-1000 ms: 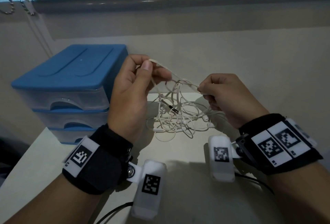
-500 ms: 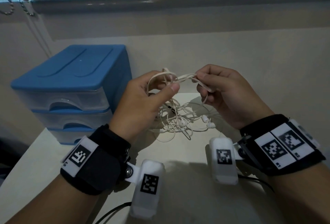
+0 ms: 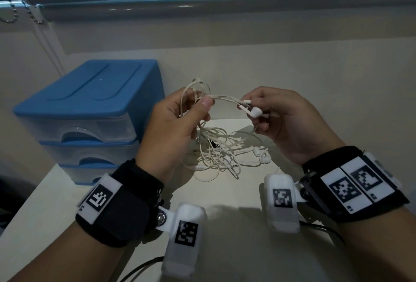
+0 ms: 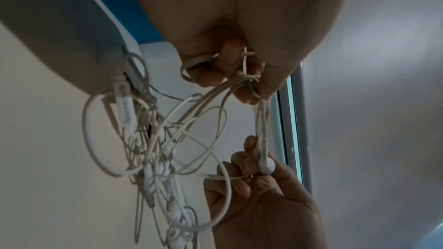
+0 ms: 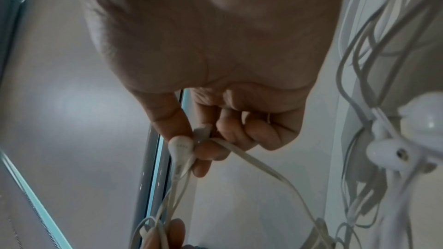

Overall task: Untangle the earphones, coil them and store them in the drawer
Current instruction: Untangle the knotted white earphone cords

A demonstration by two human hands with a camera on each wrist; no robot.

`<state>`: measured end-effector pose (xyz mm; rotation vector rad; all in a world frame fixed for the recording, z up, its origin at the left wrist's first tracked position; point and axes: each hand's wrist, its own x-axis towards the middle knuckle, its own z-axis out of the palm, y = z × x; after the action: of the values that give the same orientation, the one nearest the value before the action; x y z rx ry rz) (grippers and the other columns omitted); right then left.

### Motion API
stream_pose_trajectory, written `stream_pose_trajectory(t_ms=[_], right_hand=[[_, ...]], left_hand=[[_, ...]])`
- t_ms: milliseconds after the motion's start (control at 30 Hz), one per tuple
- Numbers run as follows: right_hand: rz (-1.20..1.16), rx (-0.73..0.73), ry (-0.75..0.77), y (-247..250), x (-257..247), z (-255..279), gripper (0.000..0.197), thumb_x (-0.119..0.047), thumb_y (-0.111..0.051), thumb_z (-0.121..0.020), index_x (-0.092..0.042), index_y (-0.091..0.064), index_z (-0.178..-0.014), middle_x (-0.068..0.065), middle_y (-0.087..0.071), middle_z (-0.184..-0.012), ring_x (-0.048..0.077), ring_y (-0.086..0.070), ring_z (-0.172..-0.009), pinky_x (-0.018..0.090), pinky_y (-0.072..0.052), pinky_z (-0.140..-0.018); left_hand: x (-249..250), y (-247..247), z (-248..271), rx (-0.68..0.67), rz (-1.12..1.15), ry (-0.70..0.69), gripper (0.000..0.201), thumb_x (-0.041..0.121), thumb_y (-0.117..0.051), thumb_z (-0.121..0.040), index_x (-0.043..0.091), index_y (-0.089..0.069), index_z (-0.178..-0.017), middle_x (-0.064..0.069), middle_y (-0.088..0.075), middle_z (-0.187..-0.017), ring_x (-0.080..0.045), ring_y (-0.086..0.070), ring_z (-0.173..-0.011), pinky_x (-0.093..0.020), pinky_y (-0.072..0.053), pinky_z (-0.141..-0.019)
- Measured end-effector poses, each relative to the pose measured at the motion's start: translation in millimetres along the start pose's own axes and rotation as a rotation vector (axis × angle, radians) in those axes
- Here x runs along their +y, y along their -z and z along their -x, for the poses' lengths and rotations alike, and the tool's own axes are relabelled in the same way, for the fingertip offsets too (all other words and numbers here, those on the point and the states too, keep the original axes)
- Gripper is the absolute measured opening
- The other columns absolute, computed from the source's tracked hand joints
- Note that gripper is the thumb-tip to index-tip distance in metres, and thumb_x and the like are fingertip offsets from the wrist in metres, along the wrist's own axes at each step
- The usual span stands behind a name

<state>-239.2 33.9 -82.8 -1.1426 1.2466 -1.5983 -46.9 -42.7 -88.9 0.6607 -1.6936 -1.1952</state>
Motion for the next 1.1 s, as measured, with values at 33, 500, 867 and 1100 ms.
stream_pose_trajectory(t_ms=[33, 500, 867, 1100], right_hand=[[0.008, 0.001, 0.002, -0.3, -0.1, 0.3, 0.014, -0.011, -0.059, -0.081, -0.01, -0.072, -0.075, 0.007, -0.056, -0.069, 0.015, -0.041, -0.06, 0.023, -0.03, -0.052], [0.243, 0.146, 0.052, 2.1, -0.5, -0.8, 0.013, -0.018, -0.061, -0.084, -0.018, -0.074, -0.086, -0.004, -0.071, -0.089, 0.011, -0.056, -0.079, 0.03, -0.039, -0.069], [0.287, -0.131, 0.225, -14.2, 4.1, 4.6, 0.01, -0.007, -0.07, -0.093, -0.002, -0.073, -0.101, 0.02, -0.065, -0.076, 0.02, -0.06, -0.068, 0.034, -0.051, -0.067], [0.114, 0.05, 0.271, -8.7, -0.6, 1.0, 0.011, 0.0, -0.059, -0.098, -0.002, -0.068, -0.093, 0.009, -0.066, -0.068, 0.019, -0.058, -0.056, 0.025, -0.049, -0.058]], left_hand=[[0.2, 0.0, -0.1, 0.003, 0.009, 0.007, 0.016, 0.024, -0.063, -0.099, 0.011, -0.072, -0.096, -0.002, -0.063, -0.079, -0.009, -0.051, -0.065, -0.028, -0.042, -0.058], [5.8, -4.9, 1.3, -0.021, 0.132, 0.067, 0.021, 0.013, -0.053, -0.103, 0.012, -0.073, -0.096, -0.008, -0.071, -0.08, -0.004, -0.046, -0.047, -0.016, -0.039, -0.046], [9.2, -4.8, 3.5, -0.17, 0.101, 0.044, 0.043, 0.018, -0.077, -0.084, 0.012, -0.062, -0.124, -0.014, -0.072, -0.098, -0.02, -0.067, -0.076, -0.03, -0.057, -0.076], [7.0, -0.4, 0.6, -0.091, -0.144, 0.004, 0.06, 0.036, -0.08, -0.075, 0.037, -0.058, -0.131, 0.012, -0.067, -0.121, -0.006, -0.062, -0.107, -0.044, -0.054, -0.099]])
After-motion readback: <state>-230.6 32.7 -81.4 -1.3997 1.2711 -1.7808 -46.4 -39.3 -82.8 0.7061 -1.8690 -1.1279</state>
